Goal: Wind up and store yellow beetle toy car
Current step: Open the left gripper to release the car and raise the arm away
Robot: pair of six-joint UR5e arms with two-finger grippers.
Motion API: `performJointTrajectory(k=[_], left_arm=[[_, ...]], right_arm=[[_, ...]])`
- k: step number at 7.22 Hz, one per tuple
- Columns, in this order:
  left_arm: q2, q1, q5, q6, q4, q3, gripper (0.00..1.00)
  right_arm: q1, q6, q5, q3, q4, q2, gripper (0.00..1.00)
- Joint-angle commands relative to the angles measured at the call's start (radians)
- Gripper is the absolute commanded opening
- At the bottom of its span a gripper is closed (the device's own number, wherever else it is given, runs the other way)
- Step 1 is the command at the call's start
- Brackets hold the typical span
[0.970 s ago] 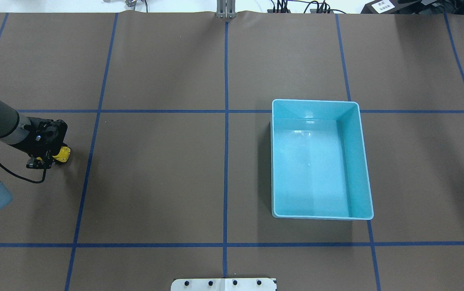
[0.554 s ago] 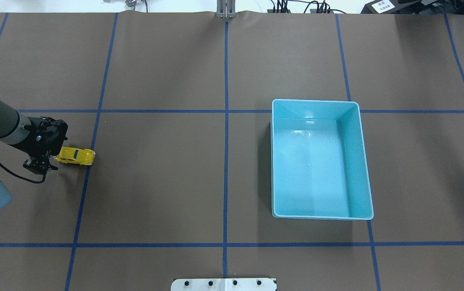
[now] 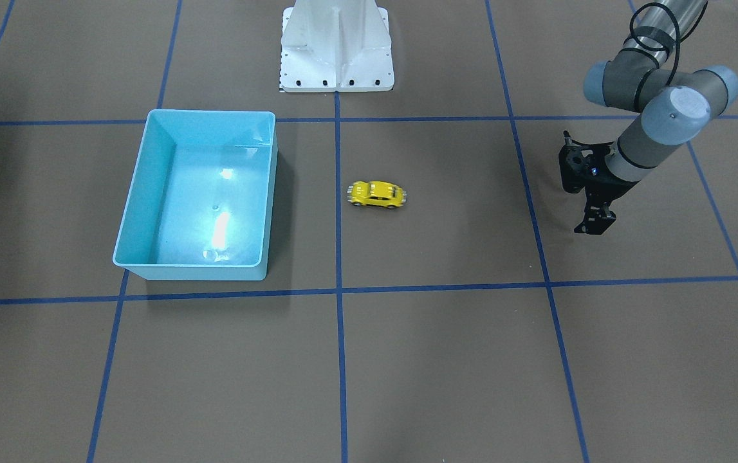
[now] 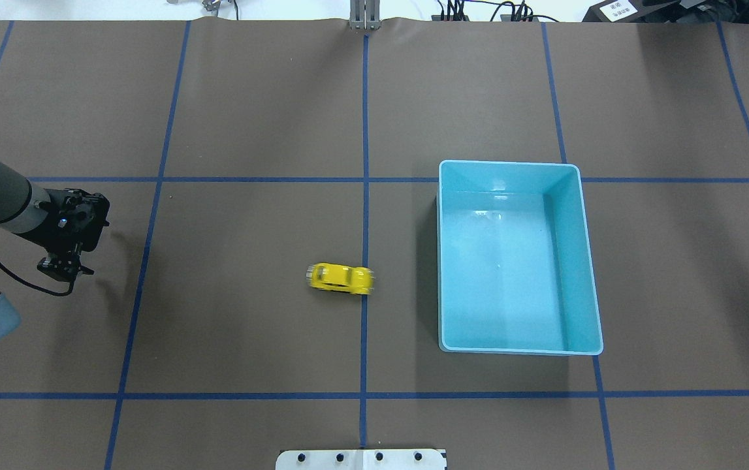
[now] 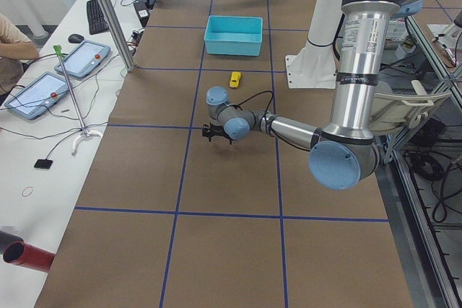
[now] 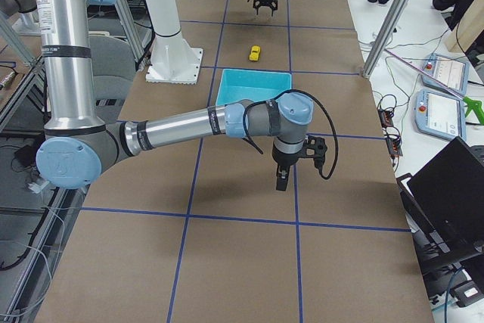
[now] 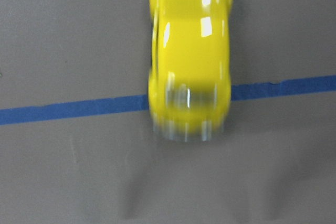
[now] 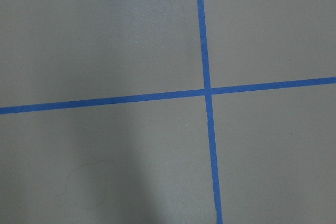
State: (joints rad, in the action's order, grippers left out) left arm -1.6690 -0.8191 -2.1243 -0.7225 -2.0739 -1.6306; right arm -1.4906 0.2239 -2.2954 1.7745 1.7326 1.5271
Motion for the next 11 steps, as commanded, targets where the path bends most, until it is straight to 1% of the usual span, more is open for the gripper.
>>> performJointTrajectory(k=[1,2,4,5,6,7,8,9,10,11], left_arm=[[0.000,-0.002,0.001,0.000,0.002,0.000,1.00],[0.000,-0.003,0.001,0.002,0.003,0.001,1.00],[-0.002,-0.050,0.003,0.005,0.014,0.008,1.00],[-0.002,-0.099,-0.012,0.011,0.056,0.008,1.00],[-0.015,-0.148,-0.034,0.026,0.166,0.008,1.00],[-0.053,-0.207,-0.036,0.140,0.237,0.008,1.00],[-0.084,-0.277,-0.049,0.296,0.273,0.008,1.00],[-0.109,-0.338,-0.095,0.445,0.306,0.009,1.00],[-0.123,-0.382,-0.177,0.556,0.392,0.008,1.00],[-0.108,-0.424,-0.274,0.665,0.396,0.012,1.00]], right_arm=[[-0.020,0.005,0.002,0.000,-0.001,0.014,1.00],[-0.045,0.005,0.004,0.011,-0.001,0.021,1.00],[-0.057,0.006,-0.006,0.011,0.001,0.030,1.00],[-0.057,0.006,-0.007,0.013,0.002,0.031,1.00],[-0.057,0.006,-0.009,0.016,0.004,0.031,1.00],[-0.057,0.006,-0.009,0.014,0.002,0.031,1.00],[-0.056,0.006,-0.004,0.008,0.001,0.021,1.00],[-0.036,0.014,-0.006,0.005,0.008,-0.028,1.00],[0.048,0.072,0.002,-0.012,0.090,-0.145,1.00],[0.150,0.165,0.061,-0.018,0.163,-0.271,1.00]])
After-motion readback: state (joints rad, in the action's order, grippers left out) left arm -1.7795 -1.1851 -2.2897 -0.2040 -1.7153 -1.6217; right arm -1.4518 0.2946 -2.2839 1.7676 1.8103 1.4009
